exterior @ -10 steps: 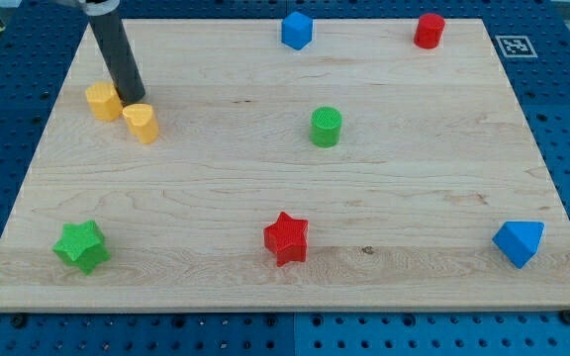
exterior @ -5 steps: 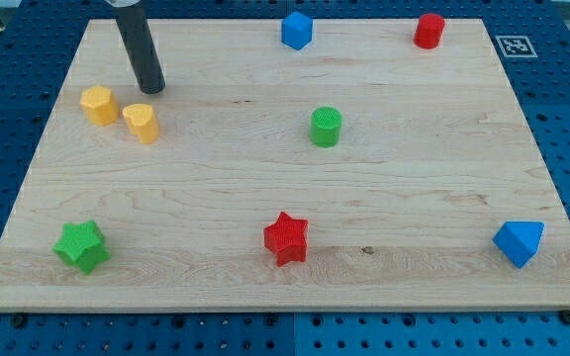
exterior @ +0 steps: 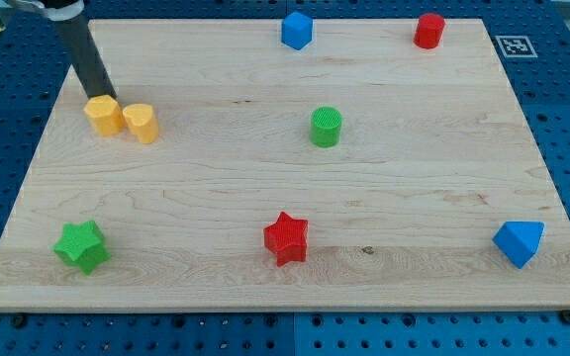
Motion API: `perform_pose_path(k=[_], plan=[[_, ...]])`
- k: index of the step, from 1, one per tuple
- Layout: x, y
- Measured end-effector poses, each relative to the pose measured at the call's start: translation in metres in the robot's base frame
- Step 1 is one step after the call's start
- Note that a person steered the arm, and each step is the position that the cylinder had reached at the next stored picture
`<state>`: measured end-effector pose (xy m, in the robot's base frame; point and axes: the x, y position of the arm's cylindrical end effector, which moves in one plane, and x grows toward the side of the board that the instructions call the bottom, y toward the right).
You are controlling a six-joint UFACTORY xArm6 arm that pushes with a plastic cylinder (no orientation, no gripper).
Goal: Push the yellow hexagon closer to the yellow heart
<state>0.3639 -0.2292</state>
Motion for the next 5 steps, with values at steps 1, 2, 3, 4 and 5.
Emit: perform_pose_path(k=[1,2,3,4,5], plan=[[0.001,0.018],[-0.026,0.032],[-0.037,0.098],[-0.025,0.166],[-0.024,0.193]])
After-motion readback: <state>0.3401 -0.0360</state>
